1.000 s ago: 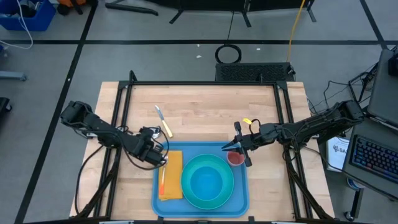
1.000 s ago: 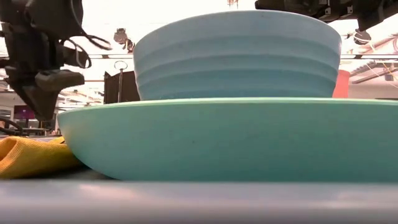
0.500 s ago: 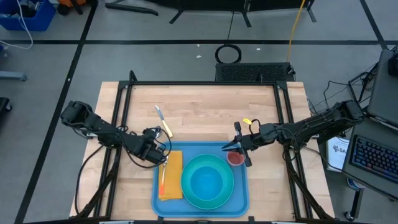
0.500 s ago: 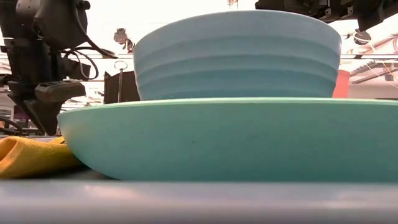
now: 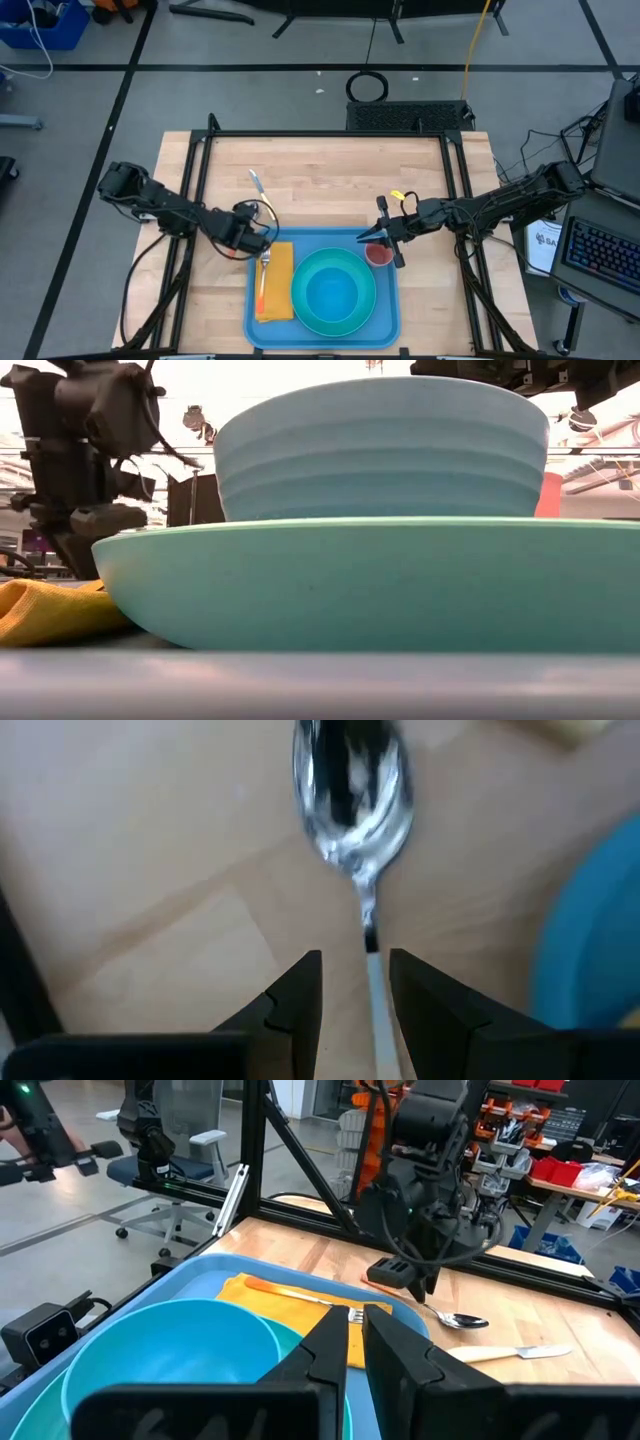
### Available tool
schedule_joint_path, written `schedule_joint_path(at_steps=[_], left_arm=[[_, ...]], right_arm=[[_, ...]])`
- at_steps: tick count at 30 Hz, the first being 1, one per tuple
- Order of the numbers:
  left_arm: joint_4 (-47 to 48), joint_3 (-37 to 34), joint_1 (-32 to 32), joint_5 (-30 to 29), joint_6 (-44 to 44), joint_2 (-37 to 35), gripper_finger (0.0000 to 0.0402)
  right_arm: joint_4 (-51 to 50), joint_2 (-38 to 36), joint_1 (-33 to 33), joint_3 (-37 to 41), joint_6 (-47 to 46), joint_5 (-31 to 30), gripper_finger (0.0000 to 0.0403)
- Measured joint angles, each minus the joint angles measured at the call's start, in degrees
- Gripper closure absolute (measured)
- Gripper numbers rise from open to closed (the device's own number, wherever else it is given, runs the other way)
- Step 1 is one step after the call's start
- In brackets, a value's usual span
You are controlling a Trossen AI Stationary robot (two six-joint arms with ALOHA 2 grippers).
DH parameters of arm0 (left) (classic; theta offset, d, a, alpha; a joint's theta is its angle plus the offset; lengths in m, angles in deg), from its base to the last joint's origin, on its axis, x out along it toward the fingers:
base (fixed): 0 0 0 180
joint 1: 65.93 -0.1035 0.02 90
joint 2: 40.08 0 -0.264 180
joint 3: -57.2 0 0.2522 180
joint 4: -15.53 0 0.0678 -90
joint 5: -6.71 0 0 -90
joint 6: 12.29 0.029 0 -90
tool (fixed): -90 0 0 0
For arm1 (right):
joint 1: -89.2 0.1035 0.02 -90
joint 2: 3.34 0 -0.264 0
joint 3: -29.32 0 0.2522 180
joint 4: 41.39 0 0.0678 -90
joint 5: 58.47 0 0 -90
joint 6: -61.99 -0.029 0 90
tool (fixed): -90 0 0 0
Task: Set up tray
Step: Put the orange spoon on the yellow napkin to the right of the orange fork
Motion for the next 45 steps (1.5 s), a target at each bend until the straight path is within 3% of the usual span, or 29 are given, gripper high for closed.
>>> schedule_joint_path(at_steps=[6,21,25,31,38,45], left_arm=[[-4.47,-3.28,-0.87,1.06,-0.11,-0.15,0.0277],[-7.13,-3.42,-0.93,0.8,3.49,-0.07,0.0279],[-7.53,-3.42,-0.9,0.81,3.93,-0.04,0.0307],[-7.73,-3.4,-0.86,0.52,3.73,-0.04,0.0386],[-7.49,-3.42,-0.87,0.14,3.35,-0.02,0.0369],[-6.91,-3.51,-0.96,-1.83,2.29,0.04,0.0389]], right_arm=[[-0.13,0.0,-0.02,0.0,0.04,0.0,0.0374],[-0.35,0.0,-0.02,0.0,0.02,-0.22,0.0374],[-0.35,0.02,-0.02,0.0,0.02,-0.22,0.0374],[-0.35,0.0,-0.02,0.0,0.01,-0.22,0.0374],[-0.35,0.01,-0.02,0.0,0.0,-0.22,0.0374],[-0.35,0.55,0.0,0.0,0.04,-0.46,0.0374]])
